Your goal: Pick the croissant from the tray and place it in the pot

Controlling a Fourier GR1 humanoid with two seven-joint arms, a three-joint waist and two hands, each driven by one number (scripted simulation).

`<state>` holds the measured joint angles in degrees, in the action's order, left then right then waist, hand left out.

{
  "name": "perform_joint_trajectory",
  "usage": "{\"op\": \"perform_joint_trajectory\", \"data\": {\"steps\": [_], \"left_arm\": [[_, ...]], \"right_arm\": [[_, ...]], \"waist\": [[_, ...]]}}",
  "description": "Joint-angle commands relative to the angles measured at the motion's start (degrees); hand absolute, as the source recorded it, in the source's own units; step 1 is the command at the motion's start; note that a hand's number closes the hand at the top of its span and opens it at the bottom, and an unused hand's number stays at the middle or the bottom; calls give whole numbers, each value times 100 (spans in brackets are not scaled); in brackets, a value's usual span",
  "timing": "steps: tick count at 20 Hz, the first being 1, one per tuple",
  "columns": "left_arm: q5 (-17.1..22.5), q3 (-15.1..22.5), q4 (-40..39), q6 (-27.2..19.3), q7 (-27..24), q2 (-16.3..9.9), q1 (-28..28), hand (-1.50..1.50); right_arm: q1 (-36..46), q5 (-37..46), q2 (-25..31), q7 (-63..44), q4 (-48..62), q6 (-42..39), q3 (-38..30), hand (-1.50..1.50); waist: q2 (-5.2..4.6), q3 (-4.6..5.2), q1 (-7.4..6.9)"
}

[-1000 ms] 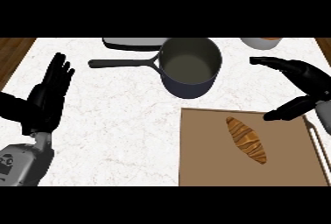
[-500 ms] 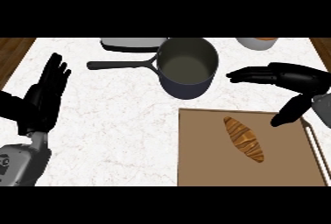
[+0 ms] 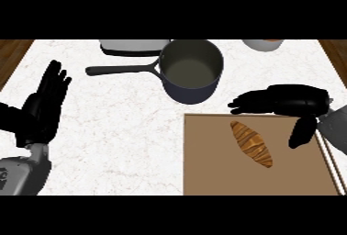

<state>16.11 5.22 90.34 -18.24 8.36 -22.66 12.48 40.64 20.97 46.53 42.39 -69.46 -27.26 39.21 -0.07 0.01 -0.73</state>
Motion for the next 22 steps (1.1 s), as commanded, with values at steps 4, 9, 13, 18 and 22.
{"op": "perform_joint_trajectory", "data": {"steps": [4,9,13,18,22], "left_arm": [[115,-296,264,236,270,-148,-167,0],[-281,-162,163,11,264,203,-19,0],[-242,-344,346,265,140,241,-355,0],[-463,-312,162,215,318,348,69,0],[-425,-477,267,409,129,343,-183,0]], "right_arm": [[-283,192,68,461,-144,-520,57,-150],[-276,1013,-427,267,359,-22,97,-150],[-661,1354,-506,153,219,235,-144,-150],[-490,1493,-1030,48,444,-17,-190,-150],[-515,1855,-1188,576,1157,392,-228,-150]], "waist": [[16,0,49],[1,-2,36],[10,-1,55],[5,-1,50],[-8,-2,11]]}}
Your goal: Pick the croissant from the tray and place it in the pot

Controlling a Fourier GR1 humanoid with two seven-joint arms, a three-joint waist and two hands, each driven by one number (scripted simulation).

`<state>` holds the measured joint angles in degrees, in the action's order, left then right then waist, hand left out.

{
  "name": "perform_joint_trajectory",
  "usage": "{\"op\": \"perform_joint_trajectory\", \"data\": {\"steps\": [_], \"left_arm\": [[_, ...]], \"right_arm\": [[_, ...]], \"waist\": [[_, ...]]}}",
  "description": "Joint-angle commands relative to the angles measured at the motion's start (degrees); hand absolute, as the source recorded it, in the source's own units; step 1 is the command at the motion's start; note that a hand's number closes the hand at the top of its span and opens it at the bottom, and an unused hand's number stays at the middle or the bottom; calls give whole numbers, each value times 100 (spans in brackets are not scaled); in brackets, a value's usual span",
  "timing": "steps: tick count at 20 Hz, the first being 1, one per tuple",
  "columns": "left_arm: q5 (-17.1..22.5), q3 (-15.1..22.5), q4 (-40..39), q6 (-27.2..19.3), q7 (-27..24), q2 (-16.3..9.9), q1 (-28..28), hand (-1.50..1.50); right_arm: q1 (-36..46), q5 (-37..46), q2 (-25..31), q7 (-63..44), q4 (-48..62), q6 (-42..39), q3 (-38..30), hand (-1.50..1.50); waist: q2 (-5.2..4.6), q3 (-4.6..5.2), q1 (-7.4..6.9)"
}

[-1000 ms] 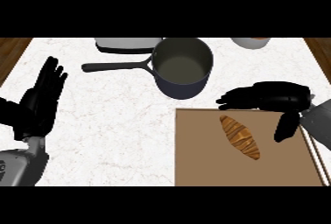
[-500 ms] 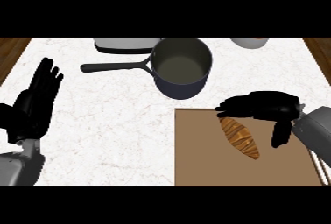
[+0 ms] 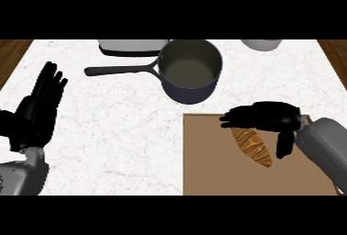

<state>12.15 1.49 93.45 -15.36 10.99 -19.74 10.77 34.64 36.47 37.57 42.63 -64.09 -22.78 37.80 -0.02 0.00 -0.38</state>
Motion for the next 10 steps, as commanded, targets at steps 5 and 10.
{"op": "perform_joint_trajectory", "data": {"steps": [5,10], "left_arm": [[-109,-325,-417,192,-28,110,368,0],[-61,-439,-104,352,228,64,306,0]], "right_arm": [[-36,577,-180,365,254,-334,-398,-150],[-113,926,-712,251,440,-223,-368,-150]], "waist": [[0,1,36],[3,0,14]]}}
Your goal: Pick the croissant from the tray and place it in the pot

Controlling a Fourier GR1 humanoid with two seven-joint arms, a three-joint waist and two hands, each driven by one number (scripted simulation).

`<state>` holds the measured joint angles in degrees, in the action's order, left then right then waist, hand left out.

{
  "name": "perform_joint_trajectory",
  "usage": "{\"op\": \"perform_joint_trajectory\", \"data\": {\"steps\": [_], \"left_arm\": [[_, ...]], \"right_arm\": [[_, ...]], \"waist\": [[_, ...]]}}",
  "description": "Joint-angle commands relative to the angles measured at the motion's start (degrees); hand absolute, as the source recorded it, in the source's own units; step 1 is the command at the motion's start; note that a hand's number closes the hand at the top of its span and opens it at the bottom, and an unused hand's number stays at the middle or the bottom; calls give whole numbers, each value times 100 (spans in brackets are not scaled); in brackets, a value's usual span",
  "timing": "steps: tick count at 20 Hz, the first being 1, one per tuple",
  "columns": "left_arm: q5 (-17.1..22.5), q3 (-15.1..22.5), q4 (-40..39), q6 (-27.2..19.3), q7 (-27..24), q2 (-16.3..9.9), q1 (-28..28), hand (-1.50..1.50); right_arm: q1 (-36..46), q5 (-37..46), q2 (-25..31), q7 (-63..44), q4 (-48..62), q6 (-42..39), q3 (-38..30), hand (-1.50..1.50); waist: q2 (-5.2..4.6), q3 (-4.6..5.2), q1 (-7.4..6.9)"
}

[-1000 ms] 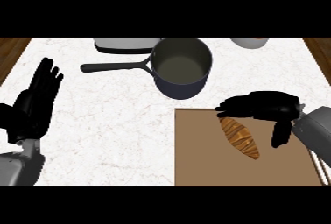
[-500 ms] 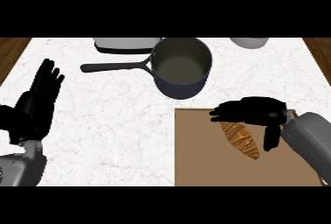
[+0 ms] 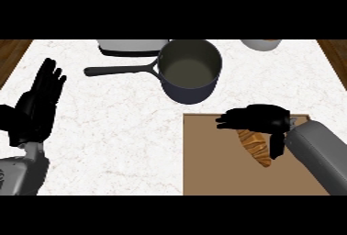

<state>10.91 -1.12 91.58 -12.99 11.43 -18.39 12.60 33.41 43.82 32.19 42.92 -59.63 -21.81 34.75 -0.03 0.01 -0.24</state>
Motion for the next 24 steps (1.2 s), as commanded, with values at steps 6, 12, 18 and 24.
{"op": "perform_joint_trajectory", "data": {"steps": [6,12,18,24], "left_arm": [[32,-175,485,185,181,-22,-367,0],[-114,-197,177,297,-49,143,-307,0],[-154,-136,326,166,220,152,-193,0],[-124,-84,251,229,199,188,-212,0]], "right_arm": [[-138,603,-144,1017,104,502,112,150],[209,813,-244,1175,244,236,-132,150],[9,693,-2359,-1698,371,223,-169,150],[123,634,-3168,-3382,298,429,-564,150]], "waist": [[11,-1,-18],[8,1,5],[94,20,-20],[134,27,-111]]}}
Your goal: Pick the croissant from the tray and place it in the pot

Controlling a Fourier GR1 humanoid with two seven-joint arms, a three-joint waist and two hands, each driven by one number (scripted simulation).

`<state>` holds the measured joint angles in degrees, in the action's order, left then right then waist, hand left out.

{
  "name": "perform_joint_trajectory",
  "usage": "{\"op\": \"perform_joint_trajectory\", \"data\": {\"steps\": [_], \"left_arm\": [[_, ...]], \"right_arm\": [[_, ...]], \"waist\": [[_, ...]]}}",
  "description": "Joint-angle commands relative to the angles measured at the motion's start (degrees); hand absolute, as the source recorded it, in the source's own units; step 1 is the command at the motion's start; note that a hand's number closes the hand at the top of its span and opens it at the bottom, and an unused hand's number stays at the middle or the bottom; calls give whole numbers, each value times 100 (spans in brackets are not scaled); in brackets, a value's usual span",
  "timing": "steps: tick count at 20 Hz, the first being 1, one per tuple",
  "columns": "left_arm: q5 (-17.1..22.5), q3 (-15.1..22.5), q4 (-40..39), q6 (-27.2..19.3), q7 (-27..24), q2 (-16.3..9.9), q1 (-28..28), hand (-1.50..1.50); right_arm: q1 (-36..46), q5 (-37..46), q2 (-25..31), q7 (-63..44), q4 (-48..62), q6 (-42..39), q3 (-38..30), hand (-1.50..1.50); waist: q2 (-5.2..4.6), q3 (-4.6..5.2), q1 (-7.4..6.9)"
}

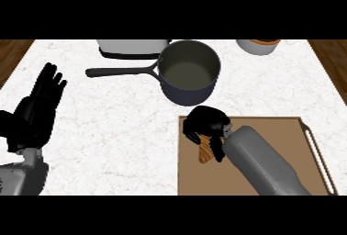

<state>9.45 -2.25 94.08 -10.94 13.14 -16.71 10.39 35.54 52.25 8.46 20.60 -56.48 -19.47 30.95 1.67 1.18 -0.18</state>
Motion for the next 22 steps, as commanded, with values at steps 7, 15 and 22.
{"op": "perform_joint_trajectory", "data": {"steps": [7,15,22], "left_arm": [[-22,133,-99,54,5,71,57,0],[-67,257,-195,109,30,104,247,0],[-77,224,-370,109,-122,159,426,0]], "right_arm": [[151,-699,-835,-3122,-923,1682,-511,150],[1024,-494,-844,-5624,-1846,3625,-202,150],[2115,223,-845,-8327,-1674,4629,572,150]], "waist": [[21,-126,-252],[13,-96,-437],[-126,-80,-546]]}}
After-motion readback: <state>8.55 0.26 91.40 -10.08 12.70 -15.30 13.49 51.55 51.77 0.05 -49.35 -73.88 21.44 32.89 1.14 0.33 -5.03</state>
